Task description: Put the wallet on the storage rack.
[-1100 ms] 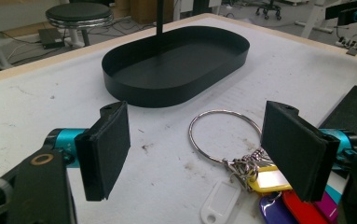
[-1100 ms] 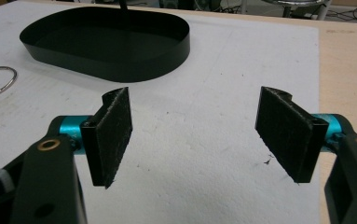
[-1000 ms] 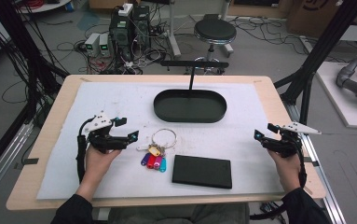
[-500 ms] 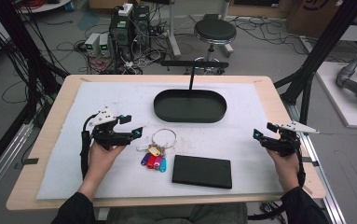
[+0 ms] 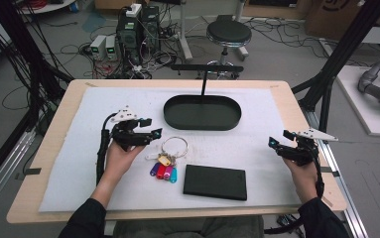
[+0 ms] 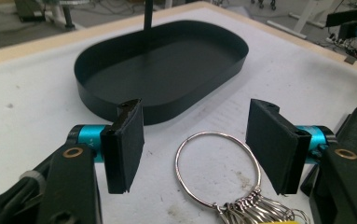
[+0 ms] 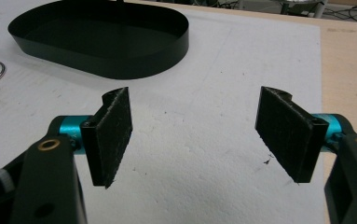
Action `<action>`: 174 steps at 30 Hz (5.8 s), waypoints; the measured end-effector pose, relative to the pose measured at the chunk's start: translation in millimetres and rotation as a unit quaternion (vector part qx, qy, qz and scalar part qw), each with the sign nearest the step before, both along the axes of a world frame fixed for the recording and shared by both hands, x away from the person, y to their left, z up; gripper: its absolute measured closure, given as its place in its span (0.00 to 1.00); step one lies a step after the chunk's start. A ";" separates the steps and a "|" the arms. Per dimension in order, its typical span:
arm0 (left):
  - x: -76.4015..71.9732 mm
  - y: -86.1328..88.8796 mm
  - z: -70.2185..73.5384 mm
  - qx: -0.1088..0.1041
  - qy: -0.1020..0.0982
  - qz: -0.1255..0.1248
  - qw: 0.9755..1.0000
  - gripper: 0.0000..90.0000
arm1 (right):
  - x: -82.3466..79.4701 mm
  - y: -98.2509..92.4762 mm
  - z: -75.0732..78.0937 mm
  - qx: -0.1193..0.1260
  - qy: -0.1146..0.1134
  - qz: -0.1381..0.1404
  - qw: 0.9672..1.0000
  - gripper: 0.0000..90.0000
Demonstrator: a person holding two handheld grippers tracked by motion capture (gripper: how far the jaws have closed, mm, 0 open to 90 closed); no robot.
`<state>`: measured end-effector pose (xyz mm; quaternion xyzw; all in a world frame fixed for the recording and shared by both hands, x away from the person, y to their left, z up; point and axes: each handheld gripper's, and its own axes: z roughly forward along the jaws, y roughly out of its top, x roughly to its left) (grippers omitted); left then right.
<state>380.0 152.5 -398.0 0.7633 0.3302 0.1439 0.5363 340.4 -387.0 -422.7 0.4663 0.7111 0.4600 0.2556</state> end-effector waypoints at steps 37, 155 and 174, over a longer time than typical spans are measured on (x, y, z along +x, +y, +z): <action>-101.8 -53.1 -17.2 0.054 -0.045 -0.108 0.992 0.37 | -3.0 1.4 0.6 -0.001 0.003 0.007 1.000 0.31; -6.5 -95.6 -32.2 0.038 -0.017 -0.242 0.969 0.73 | -9.2 60.4 -2.2 -0.016 0.006 0.356 0.934 0.80; -18.9 -92.7 -18.8 0.013 -0.047 -0.247 0.968 0.84 | -5.4 48.6 1.6 0.019 -0.009 0.274 0.961 0.43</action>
